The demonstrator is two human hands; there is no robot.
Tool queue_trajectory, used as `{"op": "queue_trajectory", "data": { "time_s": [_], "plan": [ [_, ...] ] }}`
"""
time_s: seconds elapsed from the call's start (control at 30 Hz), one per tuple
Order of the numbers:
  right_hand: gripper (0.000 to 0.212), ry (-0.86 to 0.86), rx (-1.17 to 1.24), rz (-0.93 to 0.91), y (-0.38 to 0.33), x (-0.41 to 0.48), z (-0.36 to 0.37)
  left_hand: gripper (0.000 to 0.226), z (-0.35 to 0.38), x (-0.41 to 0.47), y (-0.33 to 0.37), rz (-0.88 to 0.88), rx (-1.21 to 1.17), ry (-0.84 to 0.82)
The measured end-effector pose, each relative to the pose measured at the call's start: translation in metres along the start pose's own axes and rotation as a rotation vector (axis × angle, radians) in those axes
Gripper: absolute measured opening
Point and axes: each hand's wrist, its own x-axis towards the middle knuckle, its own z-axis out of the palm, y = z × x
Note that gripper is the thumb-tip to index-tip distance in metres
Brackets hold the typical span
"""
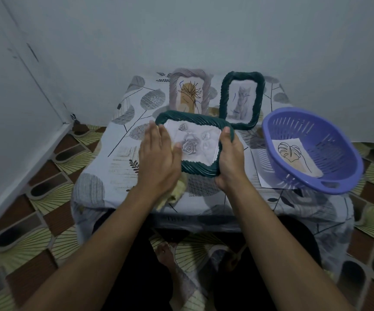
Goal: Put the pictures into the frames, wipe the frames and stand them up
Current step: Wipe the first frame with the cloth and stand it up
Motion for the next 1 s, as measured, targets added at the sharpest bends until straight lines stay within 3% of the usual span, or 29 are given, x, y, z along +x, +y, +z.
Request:
{"op": "queue_trajectory", "data": {
  "time_s": [0.1, 0.2, 0.3, 0.4, 0.6, 0.73, 0.8, 1.0],
  "plan": [
    [0.034, 0.005, -0.008, 0.001, -0.001, -0.001, 0.0, 0.082, 0.005, -0.01, 0.008, 0.116, 0.127, -0.117],
    [0.035, 0.004, -0.014, 0.003, -0.001, -0.004, -0.002, 0.083, 0.001, -0.007, 0.0, 0.244, 0.066, -0.203],
    [0.036, -0.033, -0.036, 0.02, 0.0, -0.007, -0.005, 0.078, -0.008, 0.01, -0.012, 0.291, 0.147, -0.197],
    [0.034, -0.094, -0.061, 0.044, 0.001, -0.012, -0.006, 0.071, -0.014, 0.028, -0.021, 0.197, 0.211, -0.089],
    [0.037, -0.104, -0.099, 0.036, 0.006, -0.017, -0.004, 0.074, -0.02, 0.038, -0.02, -0.192, -0.094, 0.019],
    [0.035, -0.037, -0.108, 0.012, 0.012, -0.014, -0.001, 0.077, -0.006, 0.017, -0.003, -0.251, -0.092, -0.049],
    [0.033, 0.016, -0.112, -0.006, 0.015, -0.011, -0.001, 0.079, 0.003, 0.008, -0.002, -0.177, -0.052, -0.129],
    [0.033, 0.055, -0.056, 0.022, 0.013, -0.006, -0.008, 0.077, 0.011, -0.009, -0.023, 0.269, 0.091, -0.293]
  ]
}}
